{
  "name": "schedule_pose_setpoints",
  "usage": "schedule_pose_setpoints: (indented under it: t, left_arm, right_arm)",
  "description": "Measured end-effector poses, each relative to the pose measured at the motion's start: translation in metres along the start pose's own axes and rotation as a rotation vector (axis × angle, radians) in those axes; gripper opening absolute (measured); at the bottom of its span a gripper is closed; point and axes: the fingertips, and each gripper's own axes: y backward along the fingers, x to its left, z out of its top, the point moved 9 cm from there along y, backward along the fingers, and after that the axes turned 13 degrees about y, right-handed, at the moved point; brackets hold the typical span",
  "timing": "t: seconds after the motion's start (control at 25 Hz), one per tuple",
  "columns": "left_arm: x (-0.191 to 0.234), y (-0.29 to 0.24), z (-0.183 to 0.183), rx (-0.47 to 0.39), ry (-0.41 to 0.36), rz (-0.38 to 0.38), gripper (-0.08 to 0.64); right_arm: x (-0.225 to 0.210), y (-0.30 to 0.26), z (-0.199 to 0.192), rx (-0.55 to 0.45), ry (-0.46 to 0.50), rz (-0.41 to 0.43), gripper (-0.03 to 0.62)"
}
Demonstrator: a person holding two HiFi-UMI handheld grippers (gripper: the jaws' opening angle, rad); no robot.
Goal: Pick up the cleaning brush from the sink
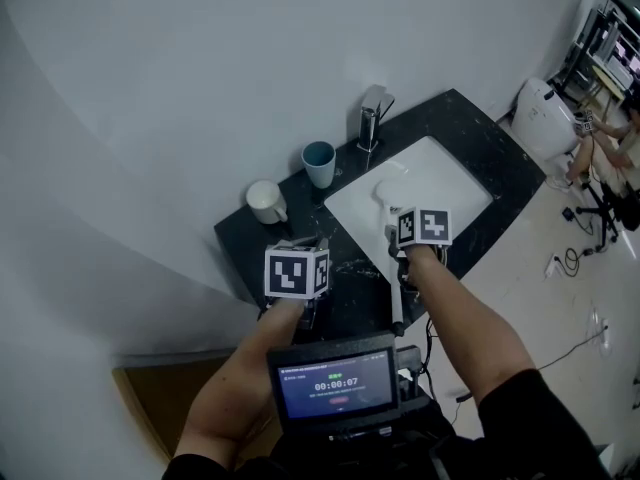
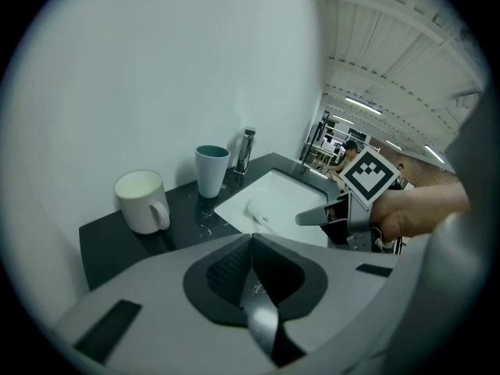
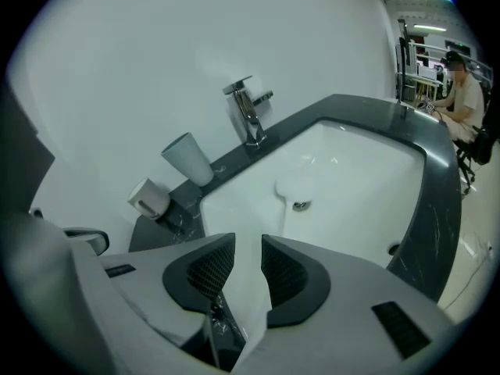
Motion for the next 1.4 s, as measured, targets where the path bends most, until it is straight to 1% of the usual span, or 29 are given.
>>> schedule_pose_setpoints:
  t: [0.12, 0.2, 0.24, 0.36, 0.52, 0.64, 0.8, 1.04, 1.16, 1.2, 1.24, 1.32, 1.4]
  left_arm:
    - [0.008, -0.012, -0.001, 0.022, 0.014, 0.02, 0.023]
    - [0.014, -0.02, -0.001, 0.039, 0.023, 0.027, 0.06]
    - [0.016, -0.025, -0.002, 0.052, 0.03, 0.028, 0.06]
    - [0.024, -0.037, -0.006, 0.096, 0.048, 0.033, 0.06]
    - [0.032, -0.052, -0.005, 0.112, 0.068, 0.039, 0.06]
    - [0.034, -0.061, -0.006, 0.128, 0.071, 0.034, 0.06]
    - [0.032, -0.064, -0.008, 0.131, 0.062, 0.026, 0.06]
    - [0.037, -0.062, -0.009, 0.119, 0.062, 0.014, 0.06]
    - [0.039, -0.063, -0.011, 0.121, 0.066, 0.012, 0.06]
    - [0.039, -0.063, -0.012, 0.122, 0.068, 0.008, 0.06]
    - [0.039, -0.064, -0.012, 0.121, 0.068, 0.004, 0.06]
    - [0.039, -0.065, -0.012, 0.118, 0.063, -0.001, 0.06]
    - [0.04, -0.066, -0.012, 0.118, 0.06, -0.001, 0.06]
  right_arm:
    - [-0.006, -0.022, -0.008, 0.096, -0.019, -0.015, 0.101]
    - [-0.009, -0.036, -0.011, 0.157, -0.019, -0.023, 0.101]
    - [-0.011, -0.044, -0.012, 0.178, -0.023, -0.026, 0.101]
    - [-0.014, -0.063, -0.012, 0.22, -0.049, -0.038, 0.101]
    - [-0.022, -0.08, -0.016, 0.288, -0.085, -0.078, 0.101]
    - [-0.027, -0.089, -0.016, 0.34, -0.085, -0.112, 0.101]
    - [-0.035, -0.1, -0.021, 0.414, -0.106, -0.119, 0.101]
    - [-0.039, -0.11, -0.023, 0.45, -0.141, -0.125, 0.101]
    - [-0.033, -0.118, -0.031, 0.478, -0.158, -0.097, 0.101]
    - [-0.031, -0.121, -0.034, 0.473, -0.166, -0.092, 0.068]
    - [-0.03, -0.123, -0.036, 0.466, -0.169, -0.099, 0.057]
    - [-0.031, -0.126, -0.035, 0.451, -0.16, -0.121, 0.054]
    - [-0.033, -0.125, -0.033, 0.443, -0.168, -0.124, 0.052]
